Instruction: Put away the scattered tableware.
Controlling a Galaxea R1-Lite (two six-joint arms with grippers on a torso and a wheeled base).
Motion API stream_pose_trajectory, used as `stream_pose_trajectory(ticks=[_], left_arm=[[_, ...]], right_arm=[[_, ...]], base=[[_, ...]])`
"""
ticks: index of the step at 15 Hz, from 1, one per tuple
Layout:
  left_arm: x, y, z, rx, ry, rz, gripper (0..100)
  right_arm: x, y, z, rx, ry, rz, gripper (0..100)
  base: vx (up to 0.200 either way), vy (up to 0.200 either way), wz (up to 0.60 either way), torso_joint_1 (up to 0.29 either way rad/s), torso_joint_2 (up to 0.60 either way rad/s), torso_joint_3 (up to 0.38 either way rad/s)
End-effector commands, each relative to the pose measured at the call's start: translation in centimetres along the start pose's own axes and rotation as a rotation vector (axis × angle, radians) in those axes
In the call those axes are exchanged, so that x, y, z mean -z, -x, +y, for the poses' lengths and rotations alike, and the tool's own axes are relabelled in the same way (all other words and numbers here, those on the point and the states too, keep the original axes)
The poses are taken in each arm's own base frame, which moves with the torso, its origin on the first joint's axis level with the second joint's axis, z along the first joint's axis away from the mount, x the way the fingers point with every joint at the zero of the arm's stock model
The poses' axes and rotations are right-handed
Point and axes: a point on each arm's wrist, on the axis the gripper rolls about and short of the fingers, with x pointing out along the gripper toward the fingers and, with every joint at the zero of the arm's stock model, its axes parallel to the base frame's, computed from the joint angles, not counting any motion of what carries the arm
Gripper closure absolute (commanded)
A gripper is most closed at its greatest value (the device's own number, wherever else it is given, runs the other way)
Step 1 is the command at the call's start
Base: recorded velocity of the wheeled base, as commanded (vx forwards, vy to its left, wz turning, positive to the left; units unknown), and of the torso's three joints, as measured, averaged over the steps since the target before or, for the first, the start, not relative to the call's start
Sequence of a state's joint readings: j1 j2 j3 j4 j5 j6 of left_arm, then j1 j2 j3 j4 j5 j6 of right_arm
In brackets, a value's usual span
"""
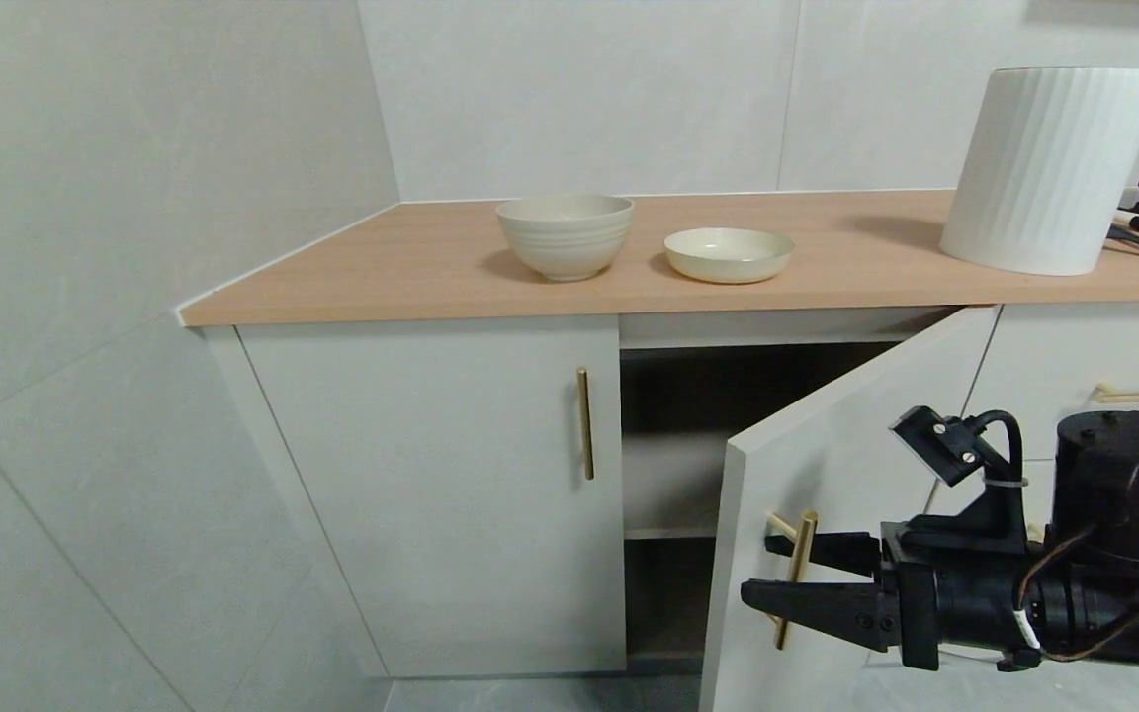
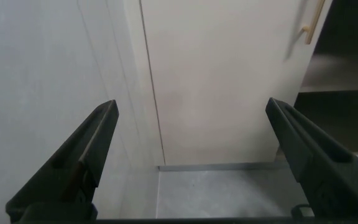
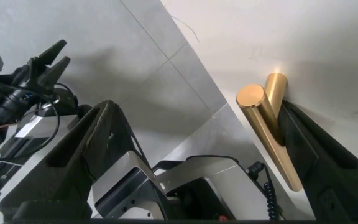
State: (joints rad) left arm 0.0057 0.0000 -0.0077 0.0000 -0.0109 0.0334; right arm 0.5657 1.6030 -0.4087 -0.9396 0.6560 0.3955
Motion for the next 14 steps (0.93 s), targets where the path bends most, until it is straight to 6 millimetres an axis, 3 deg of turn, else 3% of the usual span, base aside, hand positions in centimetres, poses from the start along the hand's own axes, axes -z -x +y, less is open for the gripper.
stream_pose_trajectory(ticks=[1,4,6,8,11,14], left_arm=[[-1.6,0.5,0.0,0.041,0.000,-0.054,0],[-8.1,0.2,-0.1,0.219,0.008,0.012,0],[-11.2,-2.1,-0.3,0.341,0.020,0.083,0],[-14.8,-5.6,-0.5,0.485,0.043,0.152,0],[-16.6,-9.7,-0.9,0.635,0.085,0.240,0],[-16.2,-14.3,-2.1,0.772,0.133,0.365,0]], right_arm=[[0.2,-0.2,-0.2,0.007,-0.010,0.012,0],[0.2,-0.1,-0.1,-0.007,-0.007,0.015,0],[0.4,-0.1,-0.2,-0.005,-0.011,0.021,0],[0.3,-0.1,-0.1,-0.006,-0.008,0.019,0],[0.3,0.0,0.0,-0.008,-0.004,0.015,0],[0.5,0.1,0.0,-0.007,-0.006,0.021,0]], base=[[0.000,0.000,0.00,0.000,0.00,0.000],[0.000,0.000,0.00,0.000,0.00,0.000],[0.000,0.000,0.00,0.000,0.00,0.000],[0.000,0.000,0.00,0.000,0.00,0.000],[0.000,0.000,0.00,0.000,0.00,0.000],[0.000,0.000,0.00,0.000,0.00,0.000]])
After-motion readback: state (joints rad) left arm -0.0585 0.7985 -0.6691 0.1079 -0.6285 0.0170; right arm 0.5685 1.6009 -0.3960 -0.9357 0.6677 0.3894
